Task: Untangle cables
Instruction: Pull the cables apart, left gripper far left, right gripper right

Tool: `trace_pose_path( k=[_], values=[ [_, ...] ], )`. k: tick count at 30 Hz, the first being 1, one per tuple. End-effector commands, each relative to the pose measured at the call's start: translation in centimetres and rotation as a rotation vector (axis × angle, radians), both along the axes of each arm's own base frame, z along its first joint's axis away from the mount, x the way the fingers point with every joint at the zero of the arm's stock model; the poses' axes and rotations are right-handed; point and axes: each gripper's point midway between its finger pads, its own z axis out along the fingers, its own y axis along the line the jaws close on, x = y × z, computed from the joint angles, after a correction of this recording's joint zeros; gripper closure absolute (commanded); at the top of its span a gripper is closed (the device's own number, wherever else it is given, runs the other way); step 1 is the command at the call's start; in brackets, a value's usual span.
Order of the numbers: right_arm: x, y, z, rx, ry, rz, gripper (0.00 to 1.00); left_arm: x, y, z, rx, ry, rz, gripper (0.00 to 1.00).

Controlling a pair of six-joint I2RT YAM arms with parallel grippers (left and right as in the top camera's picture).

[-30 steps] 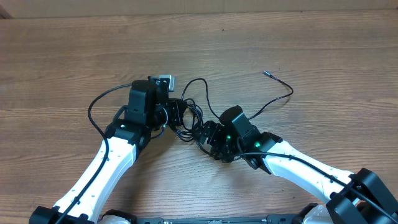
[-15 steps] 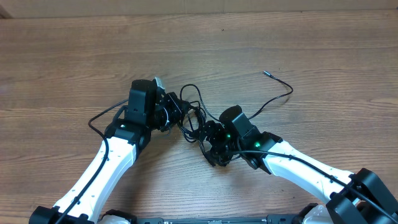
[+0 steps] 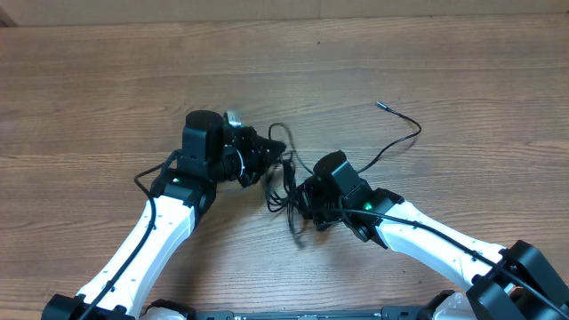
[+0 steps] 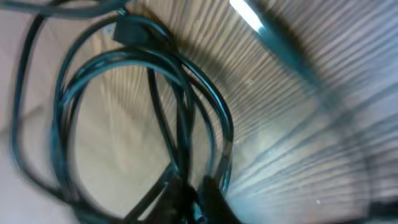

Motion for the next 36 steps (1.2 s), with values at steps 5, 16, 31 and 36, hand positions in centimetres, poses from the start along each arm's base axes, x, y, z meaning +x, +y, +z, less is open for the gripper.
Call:
trace_pose_path(
  k=[5,16,31,36],
  values=[
    [-0.7,-4.1,-2.5,-0.268,-0.065,0.087,0.96,2.0,-0.4,6.6,-0.135,-0.27,-0.053,0.96],
    [-1.9,-8.1,-4.1,-0.47,-0.027,0.091,0.96,4.0,2.1,12.0,-0.094,-0.673,-0.07,0.96],
    [-2.6,-14.9,-5.2,-0.576,0.168,-0.056,0.96,8.1,17.5,13.4,0.122,-0.81,0.238,0.96],
    [-2.9,-20.3,-5.4,-0.662,0.251,-0.094,0.96,8.2,20.4,13.3,0.173,-0.822,0.296,0.96]
  ],
)
